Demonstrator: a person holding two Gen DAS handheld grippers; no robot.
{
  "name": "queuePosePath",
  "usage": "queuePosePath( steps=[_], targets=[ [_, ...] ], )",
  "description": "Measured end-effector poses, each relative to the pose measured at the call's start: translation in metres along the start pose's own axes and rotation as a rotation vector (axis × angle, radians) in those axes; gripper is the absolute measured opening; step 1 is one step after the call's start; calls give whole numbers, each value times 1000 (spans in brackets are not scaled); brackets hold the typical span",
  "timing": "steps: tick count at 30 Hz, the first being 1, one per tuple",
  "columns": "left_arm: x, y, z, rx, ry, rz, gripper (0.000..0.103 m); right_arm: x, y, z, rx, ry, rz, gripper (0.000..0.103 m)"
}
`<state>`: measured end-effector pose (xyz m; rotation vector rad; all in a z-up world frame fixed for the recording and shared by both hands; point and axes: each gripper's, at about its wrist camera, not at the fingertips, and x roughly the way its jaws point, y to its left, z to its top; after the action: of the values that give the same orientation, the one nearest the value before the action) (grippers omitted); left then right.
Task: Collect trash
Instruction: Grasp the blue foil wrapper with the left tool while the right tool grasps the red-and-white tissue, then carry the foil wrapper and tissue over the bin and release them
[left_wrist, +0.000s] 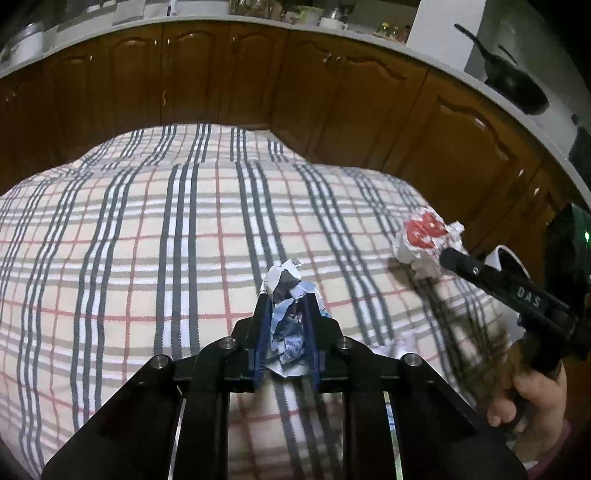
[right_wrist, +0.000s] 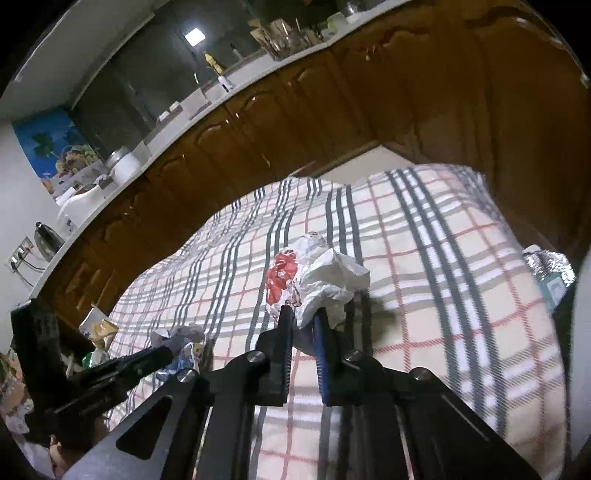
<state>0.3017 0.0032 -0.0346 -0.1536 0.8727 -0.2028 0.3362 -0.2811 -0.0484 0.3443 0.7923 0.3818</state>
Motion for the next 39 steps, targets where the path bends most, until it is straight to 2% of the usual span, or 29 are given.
queuePosePath(
  steps=[6,12,26,39],
  targets=[
    [-30,-26,8,34,-66,-53,16,-43,0,-5,-12,-61,3,10],
    [-45,-62,10,83,-90,-120,16,-86,-9,-13,-14,-122,-33,10],
    [-46,-153,3,204,-66,-260,16,-167,-49,-36,11,-199,-168,10],
    [-28,-225,0,287,-34,-324,16,-211,-89,-47,59,-241,-274,10]
  ],
)
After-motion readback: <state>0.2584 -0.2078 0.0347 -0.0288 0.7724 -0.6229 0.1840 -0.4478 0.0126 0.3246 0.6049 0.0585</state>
